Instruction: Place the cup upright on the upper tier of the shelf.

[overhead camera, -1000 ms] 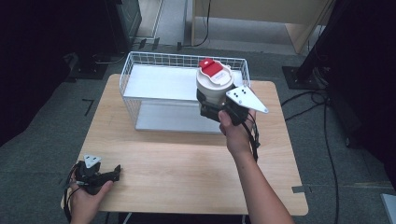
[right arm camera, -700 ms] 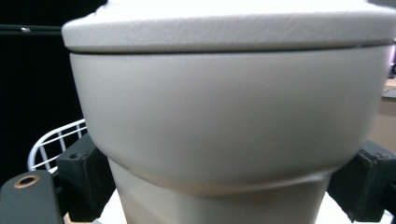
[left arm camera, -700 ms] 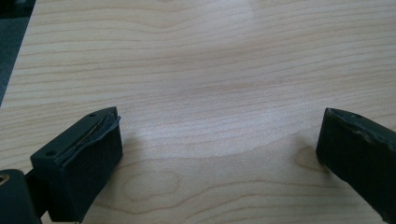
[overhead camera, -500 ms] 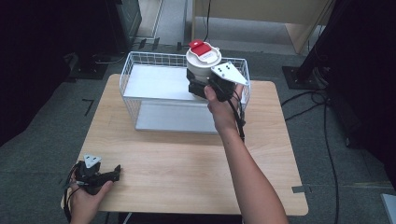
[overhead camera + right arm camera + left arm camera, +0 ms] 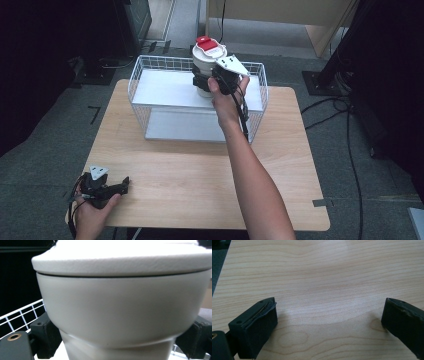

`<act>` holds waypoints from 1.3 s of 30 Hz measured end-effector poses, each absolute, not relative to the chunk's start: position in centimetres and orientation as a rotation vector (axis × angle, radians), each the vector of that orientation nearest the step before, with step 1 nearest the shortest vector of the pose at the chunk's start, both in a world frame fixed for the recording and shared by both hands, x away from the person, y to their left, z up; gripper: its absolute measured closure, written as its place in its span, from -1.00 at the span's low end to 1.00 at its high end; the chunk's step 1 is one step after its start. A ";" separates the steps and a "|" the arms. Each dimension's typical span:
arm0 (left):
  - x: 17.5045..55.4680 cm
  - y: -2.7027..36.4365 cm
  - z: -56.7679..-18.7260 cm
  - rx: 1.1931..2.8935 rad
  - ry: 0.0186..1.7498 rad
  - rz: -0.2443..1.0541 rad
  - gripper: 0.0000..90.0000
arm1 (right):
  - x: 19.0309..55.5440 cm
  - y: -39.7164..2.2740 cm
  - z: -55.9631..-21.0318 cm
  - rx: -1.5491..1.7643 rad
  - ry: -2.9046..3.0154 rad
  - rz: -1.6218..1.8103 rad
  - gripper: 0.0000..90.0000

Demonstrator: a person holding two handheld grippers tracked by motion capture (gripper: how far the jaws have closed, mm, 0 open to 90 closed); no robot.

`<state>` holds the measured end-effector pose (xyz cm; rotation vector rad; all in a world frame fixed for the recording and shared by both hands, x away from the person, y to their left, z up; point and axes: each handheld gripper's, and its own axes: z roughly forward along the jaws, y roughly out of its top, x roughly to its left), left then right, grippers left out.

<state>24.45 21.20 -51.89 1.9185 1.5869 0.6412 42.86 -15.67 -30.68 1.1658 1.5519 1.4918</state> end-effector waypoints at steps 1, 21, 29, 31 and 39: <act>24.5 21.2 -51.9 1.918 1.586 0.641 -0.99 | 42.9 -15.7 -30.7 1.166 1.552 1.492 -0.77; 24.5 21.2 -51.9 1.919 1.585 0.644 -0.99 | 42.2 -16.1 -30.5 1.148 1.627 1.494 -0.86; 24.5 21.2 -51.9 1.919 1.586 0.644 -0.99 | 41.5 -16.9 -30.4 1.157 1.678 1.537 -1.00; 24.5 21.2 -51.9 1.917 1.587 0.642 -0.99 | 41.3 -17.0 -30.5 1.150 1.681 1.525 -1.00; 24.5 21.2 -51.9 1.918 1.586 0.643 -0.99 | 39.5 -17.8 -30.8 1.139 1.687 1.506 -1.00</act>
